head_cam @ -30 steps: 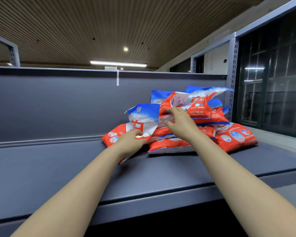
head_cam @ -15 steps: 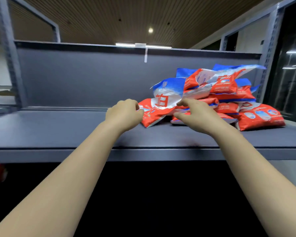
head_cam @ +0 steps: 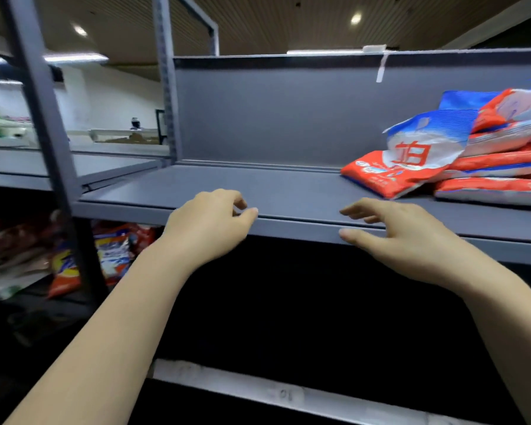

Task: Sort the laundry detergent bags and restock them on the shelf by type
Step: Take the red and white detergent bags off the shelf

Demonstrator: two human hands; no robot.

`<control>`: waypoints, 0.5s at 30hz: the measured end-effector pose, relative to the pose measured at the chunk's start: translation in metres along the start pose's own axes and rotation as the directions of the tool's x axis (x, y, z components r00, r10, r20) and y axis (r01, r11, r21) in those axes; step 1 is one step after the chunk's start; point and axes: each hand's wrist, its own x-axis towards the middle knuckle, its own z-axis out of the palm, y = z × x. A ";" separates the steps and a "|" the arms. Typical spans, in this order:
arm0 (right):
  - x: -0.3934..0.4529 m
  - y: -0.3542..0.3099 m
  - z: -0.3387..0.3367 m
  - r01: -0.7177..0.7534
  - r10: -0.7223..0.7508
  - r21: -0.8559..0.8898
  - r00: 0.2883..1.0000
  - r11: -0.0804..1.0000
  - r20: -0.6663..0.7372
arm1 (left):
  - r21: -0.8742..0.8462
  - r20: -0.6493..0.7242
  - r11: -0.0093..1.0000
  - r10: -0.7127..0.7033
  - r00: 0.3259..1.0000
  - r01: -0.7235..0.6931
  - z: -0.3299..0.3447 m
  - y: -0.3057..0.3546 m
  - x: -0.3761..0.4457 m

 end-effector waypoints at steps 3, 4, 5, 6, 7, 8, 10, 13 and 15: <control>0.002 -0.051 0.030 0.025 -0.028 0.043 0.998 0.999 0.063 | 0.037 0.050 0.998 -0.049 0.998 0.047 -0.018 -0.056 -0.022; 0.005 -0.068 0.042 0.042 -0.046 0.055 0.996 0.998 0.077 | 0.043 0.066 0.997 -0.072 0.995 0.069 -0.023 -0.076 -0.029; 0.008 -0.084 0.055 0.058 -0.064 0.067 0.993 0.996 0.096 | 0.052 0.080 0.994 -0.097 0.992 0.093 -0.028 -0.097 -0.036; 0.011 -0.100 0.068 0.070 -0.078 0.071 0.990 0.995 0.117 | 0.056 0.090 0.992 -0.121 0.989 0.116 -0.033 -0.117 -0.041; 0.016 -0.121 0.085 0.083 -0.092 0.071 0.986 0.994 0.137 | 0.056 0.100 0.988 -0.147 0.984 0.142 -0.040 -0.145 -0.048; 0.019 -0.135 0.097 0.085 -0.096 0.074 0.983 0.994 0.155 | 0.057 0.111 0.986 -0.163 0.980 0.158 -0.044 -0.165 -0.053; 0.022 -0.160 0.120 0.092 -0.106 0.081 0.975 0.992 0.193 | 0.076 0.138 0.977 -0.208 0.968 0.199 -0.052 -0.200 -0.061; 0.035 -0.214 0.162 0.101 -0.121 0.090 0.961 0.991 0.249 | 0.115 0.174 0.957 -0.283 0.943 0.266 -0.073 -0.271 -0.075; 0.043 -0.251 0.187 0.111 -0.134 0.097 0.950 0.989 0.282 | 0.135 0.185 0.940 -0.334 0.924 0.313 -0.086 -0.316 -0.083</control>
